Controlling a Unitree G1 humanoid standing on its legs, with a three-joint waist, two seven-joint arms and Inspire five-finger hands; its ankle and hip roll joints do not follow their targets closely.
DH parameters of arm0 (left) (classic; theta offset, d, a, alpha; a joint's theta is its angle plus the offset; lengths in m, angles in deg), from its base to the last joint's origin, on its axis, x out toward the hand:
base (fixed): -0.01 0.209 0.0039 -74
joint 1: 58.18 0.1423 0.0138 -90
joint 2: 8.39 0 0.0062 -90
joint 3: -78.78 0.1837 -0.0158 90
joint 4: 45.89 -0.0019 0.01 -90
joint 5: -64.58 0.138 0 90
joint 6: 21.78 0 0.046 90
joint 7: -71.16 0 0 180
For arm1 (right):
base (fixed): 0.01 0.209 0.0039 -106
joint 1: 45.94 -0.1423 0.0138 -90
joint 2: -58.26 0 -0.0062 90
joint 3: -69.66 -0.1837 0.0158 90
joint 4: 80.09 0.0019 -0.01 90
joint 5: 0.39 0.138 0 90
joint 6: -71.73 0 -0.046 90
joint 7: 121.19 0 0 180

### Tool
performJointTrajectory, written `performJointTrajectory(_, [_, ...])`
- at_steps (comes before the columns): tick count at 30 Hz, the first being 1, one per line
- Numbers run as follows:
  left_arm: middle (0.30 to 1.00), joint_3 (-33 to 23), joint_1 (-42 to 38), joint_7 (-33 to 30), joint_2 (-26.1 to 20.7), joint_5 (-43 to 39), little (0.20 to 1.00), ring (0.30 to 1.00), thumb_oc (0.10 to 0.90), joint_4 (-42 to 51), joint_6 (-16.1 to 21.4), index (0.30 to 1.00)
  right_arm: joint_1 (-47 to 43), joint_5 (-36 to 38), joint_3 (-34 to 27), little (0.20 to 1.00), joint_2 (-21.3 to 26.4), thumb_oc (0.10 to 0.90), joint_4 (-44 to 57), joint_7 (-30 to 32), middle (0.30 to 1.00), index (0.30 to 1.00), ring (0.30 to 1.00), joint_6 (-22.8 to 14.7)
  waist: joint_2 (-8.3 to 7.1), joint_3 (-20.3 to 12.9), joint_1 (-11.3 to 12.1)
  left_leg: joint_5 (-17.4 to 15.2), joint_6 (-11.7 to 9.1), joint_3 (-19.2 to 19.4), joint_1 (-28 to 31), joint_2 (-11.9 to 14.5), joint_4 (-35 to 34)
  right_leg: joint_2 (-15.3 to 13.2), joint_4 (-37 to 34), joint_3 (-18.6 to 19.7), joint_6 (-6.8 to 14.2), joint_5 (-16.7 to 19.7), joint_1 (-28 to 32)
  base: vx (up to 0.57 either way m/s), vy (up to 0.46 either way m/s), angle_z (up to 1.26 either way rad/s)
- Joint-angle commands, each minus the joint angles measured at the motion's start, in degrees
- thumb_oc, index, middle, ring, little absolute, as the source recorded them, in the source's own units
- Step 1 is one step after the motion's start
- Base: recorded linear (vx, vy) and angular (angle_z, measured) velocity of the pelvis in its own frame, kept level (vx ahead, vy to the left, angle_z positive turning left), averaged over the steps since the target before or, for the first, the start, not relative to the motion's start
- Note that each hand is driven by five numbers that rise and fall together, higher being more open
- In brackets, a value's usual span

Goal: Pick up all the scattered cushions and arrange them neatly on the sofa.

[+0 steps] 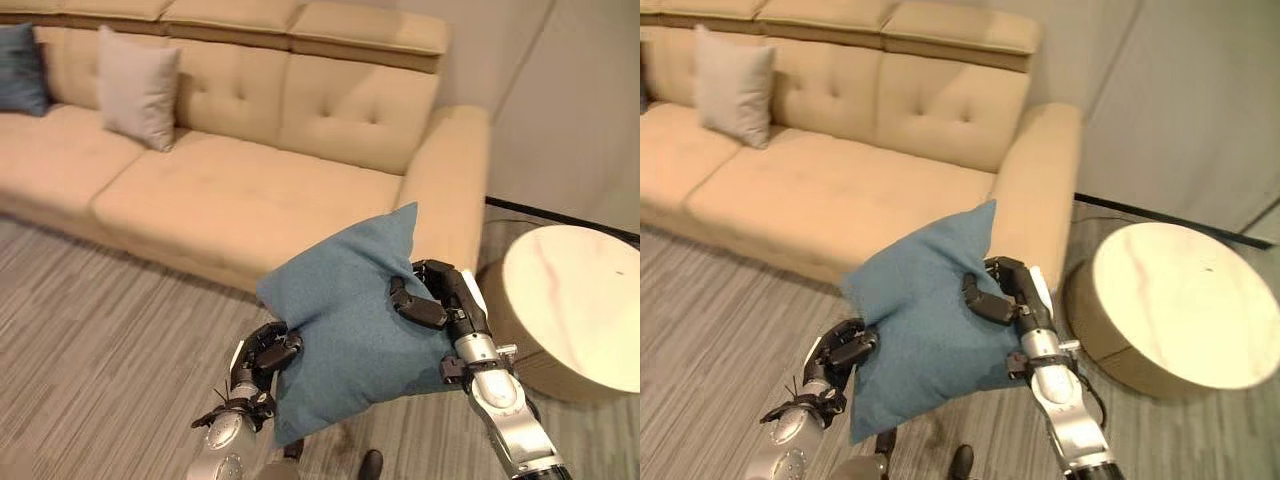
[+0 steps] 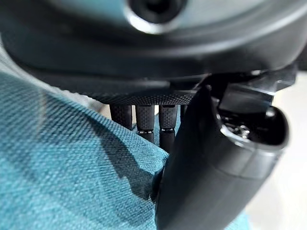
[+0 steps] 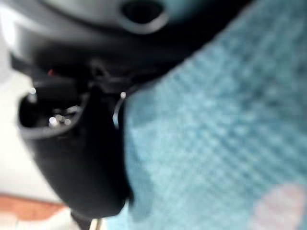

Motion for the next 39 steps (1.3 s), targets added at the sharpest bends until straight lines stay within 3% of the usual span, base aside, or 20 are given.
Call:
performJointTrajectory(1, [0.3, -2.1, -1.8, 6.4, -1.0, -0.1, 0.3, 0.3, 0.4, 7.9, 4.4, 0.3, -5.4, 5.2, -5.5, 0.3, -2.6, 0.4, 9.0, -0.8, 0.3, 0.3, 0.3, -10.5, -3.67, -6.7, -2.7, 0.0, -2.2, 3.1, 0.6, 1.9, 2.8, -0.9, 2.5, 3.4, 5.4, -5.7, 0.9, 0.05, 0.066, 0.83])
performJointTrajectory(5, [0.3, -2.6, -0.4, 6.8, -1.4, 0.6, 0.3, 0.3, 0.4, 7.9, 3.7, 0.3, -5.7, 6.5, -4.5, 0.3, -3.1, 0.4, 8.6, -1.9, 0.3, 0.3, 0.3, -10.0, -4.37, -6.9, -2.1, -0.7, -1.9, 2.9, 0.6, 1.5, 3.3, -1.3, 2.4, 2.8, 5.6, -5.7, 1.5, 0.07, 0.089, 0.51])
performJointTrajectory(9, [0.3, -3.4, 0.8, 6.7, -2.2, 0.9, 0.3, 0.3, 0.4, 8.1, 3.4, 0.3, -7.2, 6.8, -2.3, 0.3, -3.7, 0.4, 8.0, -3.0, 0.3, 0.3, 0.3, -9.7, -5.92, -6.5, 0.1, -2.6, -1.1, 1.4, 0.3, 0.3, 5.1, -2.3, 4.4, 2.9, 6.0, -6.3, 1.8, 0.08, 0.13, 0.12])
performJointTrajectory(14, [0.3, -4.0, 0.6, 6.5, -3.5, 2.8, 0.3, 0.3, 0.4, 8.4, 4.1, 0.3, -8.7, 5.9, -0.9, 0.3, -4.9, 0.4, 7.9, -3.5, 0.3, 0.3, 0.3, -10.0, -6.34, -5.9, 2.0, -4.8, 1.3, -0.9, 2.2, -2.8, 4.3, -6.5, 14.3, 2.9, 7.6, -6.7, -0.1, 0.1, 0.231, 0.06])
performJointTrajectory(16, [0.3, -4.6, 0.2, 6.3, -4.8, 3.4, 0.3, 0.3, 0.4, 9.1, 4.8, 0.3, -8.8, 5.5, -0.9, 0.3, -5.4, 0.4, 8.3, -3.8, 0.3, 0.3, 0.3, -9.9, -5.86, -4.8, 1.9, -5.0, 2.6, -2.4, 3.8, -4.0, 3.2, -8.4, 22.2, 5.0, 8.7, -4.2, -3.0, 0.1, 0.205, 0.31])
performJointTrajectory(18, [0.3, -4.8, 0.1, 6.4, -4.9, 3.4, 0.3, 0.3, 0.4, 9.4, 5.1, 0.3, -8.5, 5.4, -0.9, 0.3, -5.7, 0.4, 8.3, -3.9, 0.3, 0.3, 0.3, -10.0, -5.61, -4.8, 1.6, -5.0, 2.8, -2.7, 4.2, -4.1, 2.5, -7.8, 23.7, 6.7, 8.9, -3.9, -4.4, 0.07, 0.127, 0.27])
performJointTrajectory(19, [0.3, -4.8, -0.1, 6.3, -5.1, 3.6, 0.3, 0.3, 0.4, 9.6, 5.4, 0.3, -8.1, 5.3, -1.1, 0.3, -5.8, 0.4, 8.4, -4.0, 0.3, 0.3, 0.3, -10.1, -5.4, -4.6, 1.1, -5.0, 2.9, -3.3, 5.0, -4.4, 1.8, -6.4, 25.1, 8.7, 8.6, -4.3, -5.9, 0.16, 0.095, 0.2])
performJointTrajectory(20, [0.3, -4.7, -0.1, 6.2, -4.9, 3.8, 0.3, 0.3, 0.4, 9.8, 5.6, 0.3, -7.5, 4.8, -1.1, 0.3, -5.5, 0.4, 8.2, -4.1, 0.3, 0.3, 0.3, -10.0, -5.02, -4.3, 0.1, -5.0, 2.9, -4.8, 6.3, -5.0, 0.6, -3.2, 24.6, 12.6, 8.1, -6.3, -7.9, 0.16, 0.094, 0.13])
performJointTrajectory(21, [0.3, -4.7, -0.2, 6.2, -4.9, 3.8, 0.3, 0.3, 0.4, 9.8, 5.6, 0.3, -7.5, 4.8, -1.1, 0.3, -5.5, 0.4, 8.2, -4.1, 0.3, 0.3, 0.3, -10.0, -4.94, -4.5, 0.1, -4.8, 2.8, -4.8, 6.1, -4.9, 0.6, -3.1, 24.3, 12.6, 8.0, -6.0, -8.0, 0.22, 0.066, 0.12])
performJointTrajectory(22, [0.3, -4.5, -0.3, 6.2, -4.7, 3.9, 0.3, 0.3, 0.4, 9.8, 5.5, 0.3, -7.1, 4.5, -1.1, 0.3, -5.0, 0.4, 7.5, -4.1, 0.3, 0.3, 0.3, -10.0, -5.14, -4.3, -0.8, -5.1, 2.8, -6.4, 7.0, -5.8, -0.3, -0.6, 20.4, 15.2, 7.3, -6.6, -9.3, 0.12, 0.014, 0.35])
performJointTrajectory(27, [0.3, -3.8, -1.6, 6.1, -4.0, 4.2, 0.3, 0.3, 0.4, 8.9, 5.6, 0.3, -5.6, 4.6, -2.2, 0.3, -4.1, 0.4, 6.9, -3.8, 0.3, 0.3, 0.3, -9.8, -5.94, -4.0, -3.0, -6.3, 2.3, -10.9, 9.0, -8.0, -1.0, 2.2, 12.5, 18.3, 7.7, -2.7, -12.3, 0.22, -0.036, 0.63])
performJointTrajectory(29, [0.3, -3.5, -1.5, 6.7, -3.7, 5.0, 0.3, 0.3, 0.4, 8.6, 5.5, 0.3, -4.7, 4.6, -2.4, 0.3, -3.8, 0.4, 6.8, -3.9, 0.3, 0.3, 0.3, -9.9, -6.52, -4.6, -3.6, -7.7, 2.3, -11.8, 9.6, -9.0, -0.4, 2.1, 9.2, 18.1, 7.1, -2.3, -9.7, 0.19, -0.07, 1.23])
performJointTrajectory(33, [0.3, -3.5, -1.5, 6.7, -3.7, 5.0, 0.3, 0.3, 0.4, 8.6, 5.5, 0.3, -4.7, 4.6, -2.4, 0.3, -3.8, 0.4, 6.8, -3.9, 0.3, 0.3, 0.3, -9.9, -6.51, -4.6, -3.6, -7.7, 2.3, -11.8, 9.6, -9.0, -0.4, 2.1, 9.1, 18.1, 7.1, -2.3, -9.7, 0.07, -0.04, 0.26])
performJointTrajectory(34, [0.3, -3.3, -0.9, 7.4, -2.3, 3.8, 0.3, 0.3, 0.4, 9.5, 5.4, 0.3, -2.9, 5.0, -3.6, 0.3, -2.4, 0.4, 6.8, -4.3, 0.3, 0.3, 0.3, -9.9, -7.16, -4.9, -4.6, -11.4, -0.5, -8.4, 6.7, -8.8, 10.4, 1.0, 7.2, 16.9, 6.1, -2.8, -5.4, 0.28, -0.17, -0.24])
performJointTrajectory(35, [0.3, -3.2, -0.9, 7.3, -2.2, 3.7, 0.3, 0.3, 0.4, 9.5, 5.4, 0.3, -2.8, 5.1, -3.8, 0.3, -2.2, 0.4, 6.8, -4.2, 0.3, 0.3, 0.3, -9.9, -7.38, -4.8, -4.9, -11.3, -1.1, -6.9, 4.7, -8.2, 14.1, 0.4, 7.1, 16.1, 5.9, -2.9, -4.8, 0.27, -0.17, 0.46])
performJointTrajectory(36, [0.3, -3.2, -0.9, 7.3, -2.2, 3.7, 0.3, 0.3, 0.4, 9.5, 5.4, 0.3, -2.8, 5.1, -3.9, 0.3, -2.2, 0.4, 6.8, -4.2, 0.3, 0.3, 0.3, -9.9, -7.29, -4.9, -5.0, -11.6, -1.1, -7.0, 4.3, -8.1, 14.7, 0.5, 7.1, 16.0, 5.9, -2.8, -4.9, 0.05, -0.043, 1.14])
performJointTrajectory(37, [0.3, -3.4, -0.7, 7.2, -1.8, 3.3, 0.3, 0.3, 0.4, 9.2, 5.1, 0.3, -2.5, 5.7, -4.2, 0.3, -2.4, 0.4, 6.6, -4.3, 0.3, 0.3, 0.3, -9.6, -7.67, -4.6, -5.4, -10.8, -1.8, -2.3, 2.0, -5.5, 19.8, -0.2, 7.0, 14.7, 5.5, -3.5, -3.8, 0.04, -0.032, 1.37])
performJointTrajectory(38, [0.3, -3.4, -0.7, 7.2, -1.8, 3.3, 0.3, 0.3, 0.4, 9.2, 5.1, 0.3, -2.5, 5.7, -4.2, 0.3, -2.4, 0.4, 6.6, -4.3, 0.3, 0.3, 0.3, -9.6, -7.61, -4.7, -5.4, -11.0, -1.8, -2.3, 1.8, -5.4, 20.1, -0.1, 7.0, 14.8, 5.5, -3.5, -3.8, 0.11, -0.044, 0.71])
performJointTrajectory(39, [0.3, -3.4, -0.3, 7.5, -1.9, 3.1, 0.3, 0.3, 0.4, 9.2, 4.6, 0.3, -2.0, 5.8, -4.6, 0.3, -2.4, 0.4, 6.7, -4.4, 0.3, 0.3, 0.3, -9.2, -7.97, -4.8, -5.5, -11.7, -0.7, 2.1, 0.6, -2.5, 20.0, -0.6, 6.6, 13.6, 5.3, -4.3, -2.7, 0.12, -0.006, 0.14])
